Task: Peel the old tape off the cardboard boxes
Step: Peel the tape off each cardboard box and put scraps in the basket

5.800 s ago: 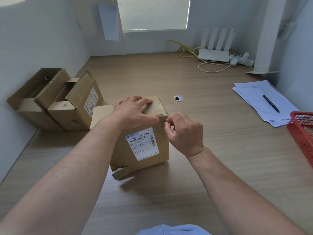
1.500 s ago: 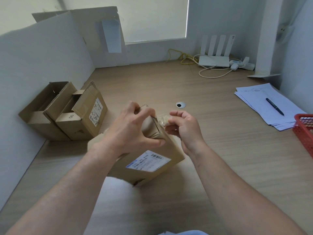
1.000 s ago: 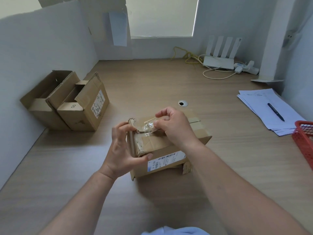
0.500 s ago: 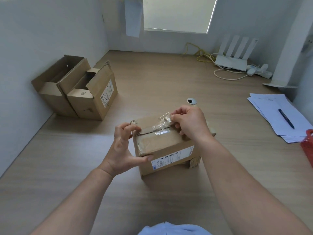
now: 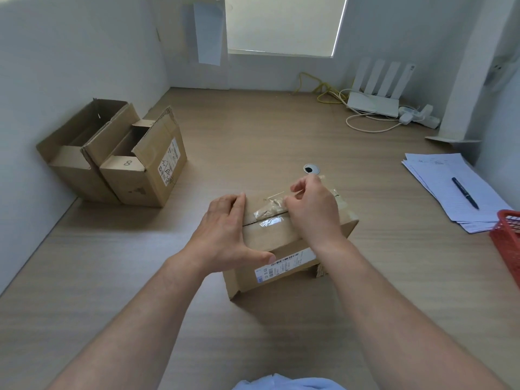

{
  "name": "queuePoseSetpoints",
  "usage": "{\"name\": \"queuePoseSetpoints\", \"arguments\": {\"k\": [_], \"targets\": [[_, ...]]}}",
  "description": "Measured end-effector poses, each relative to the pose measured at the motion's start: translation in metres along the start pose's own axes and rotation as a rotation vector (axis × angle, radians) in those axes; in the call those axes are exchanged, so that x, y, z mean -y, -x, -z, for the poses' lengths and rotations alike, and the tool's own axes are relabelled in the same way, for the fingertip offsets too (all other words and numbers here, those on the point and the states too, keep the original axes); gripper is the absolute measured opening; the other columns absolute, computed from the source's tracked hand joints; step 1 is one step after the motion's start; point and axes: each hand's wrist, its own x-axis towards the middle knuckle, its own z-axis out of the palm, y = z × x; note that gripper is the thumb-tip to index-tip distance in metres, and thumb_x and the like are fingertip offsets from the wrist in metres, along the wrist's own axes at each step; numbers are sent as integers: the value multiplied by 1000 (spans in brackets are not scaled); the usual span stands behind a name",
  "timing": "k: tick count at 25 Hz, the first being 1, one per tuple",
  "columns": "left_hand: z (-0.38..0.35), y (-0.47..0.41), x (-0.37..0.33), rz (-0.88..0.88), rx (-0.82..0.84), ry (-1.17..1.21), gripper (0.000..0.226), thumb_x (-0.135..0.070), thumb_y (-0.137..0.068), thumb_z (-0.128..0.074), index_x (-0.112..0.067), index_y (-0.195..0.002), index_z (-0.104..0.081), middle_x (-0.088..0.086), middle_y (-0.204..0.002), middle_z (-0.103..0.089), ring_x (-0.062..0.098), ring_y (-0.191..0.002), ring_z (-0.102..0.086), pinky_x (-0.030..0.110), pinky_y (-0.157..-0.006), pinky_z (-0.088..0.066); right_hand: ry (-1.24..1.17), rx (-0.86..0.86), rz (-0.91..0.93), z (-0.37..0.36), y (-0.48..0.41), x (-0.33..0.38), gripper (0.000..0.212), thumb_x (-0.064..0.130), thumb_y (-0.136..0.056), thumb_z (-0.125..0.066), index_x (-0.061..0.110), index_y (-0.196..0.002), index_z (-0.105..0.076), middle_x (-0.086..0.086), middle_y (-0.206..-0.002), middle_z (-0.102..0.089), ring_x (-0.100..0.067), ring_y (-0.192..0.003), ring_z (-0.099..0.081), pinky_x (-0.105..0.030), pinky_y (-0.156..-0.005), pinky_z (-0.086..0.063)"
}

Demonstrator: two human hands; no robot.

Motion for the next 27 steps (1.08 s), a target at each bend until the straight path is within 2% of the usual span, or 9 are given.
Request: {"name": "queuePoseSetpoints", "arguments": {"k": [2,4,8,14,17,19,22,24,27], "targets": [[0,-1,-1,4,-12,6,135,-80,-52,-66,-15,-153,-3,-8,-148,-13,7,-136,-5,23,-112,-10,246,-130,239,-10,15,1,7,15,-87,-57,12,-93,-60,-6,-89,-63,-29,-81,-60,-30,-61,-36],[1,-2,-2,9,-16,5,136,-82,-49,-63,-14,-153,-7,-7,-147,-16,6,-134,-7,22,-110,-12,335,-225,426,-19,30,3,10,18,-83,-64,9,-79,-65,-9,-78,-63,-30,-70,-61,-30,-53,-38],[1,-2,-3,17,-30,32,136,-81,-41,-53,-15,-152,-10,-7,-147,-19,8,-134,-10,21,-107,-14,389,-212,467,-24,35,5,30,32,-68,-79,8,-73,-63,-10,-74,-60,-29,-71,-59,-32,-59,-45],[1,-2,-3,1,-23,16,135,-81,-41,-53,-15,-151,-12,-7,-147,-20,10,-133,-12,24,-109,-18,503,-199,552,-29,34,12,26,8,-51,-82,9,-62,-58,-6,-61,-57,-24,-54,-55,-25,-48,-40],[0,-2,-2,8,-19,-23,134,-82,-47,-59,-15,-152,-10,-6,-148,-19,12,-135,-12,26,-110,-20,457,-138,458,-30,28,12,12,9,-73,-69,5,-77,-58,-10,-72,-60,-29,-63,-60,-27,-52,-34],[1,0,2,4,-7,-38,132,-80,-50,-62,-16,-152,-9,-6,-149,-17,12,-136,-11,27,-111,-19,331,-63,218,-22,15,9,11,16,-91,-49,7,-95,-53,-11,-87,-62,-32,-81,-61,-30,-62,-31],[5,3,9,-23,-1,-32,128,-77,-51,-67,-18,-151,-12,-8,-147,-18,7,-132,-10,22,-106,-19,114,-52,-9,-4,1,-2,15,14,-92,-46,13,-107,-48,-2,-80,-56,-31,-87,-58,-31,-67,-33],[7,3,10,-39,12,-24,129,-77,-49,-66,-18,-151,-14,-8,-146,-18,6,-131,-11,20,-103,-18,199,-59,31,0,2,-5,18,13,-92,-46,15,-109,-49,0,-82,-56,-29,-88,-58,-31,-66,-34],[10,4,11,-34,28,-31,134,-82,-42,-56,-18,-152,-13,-9,-146,-17,5,-131,-10,19,-103,-17,372,-79,205,-5,7,-14,18,19,-96,-45,14,-103,-61,-4,-104,-54,-25,-95,-54,-29,-66,-35]]}}
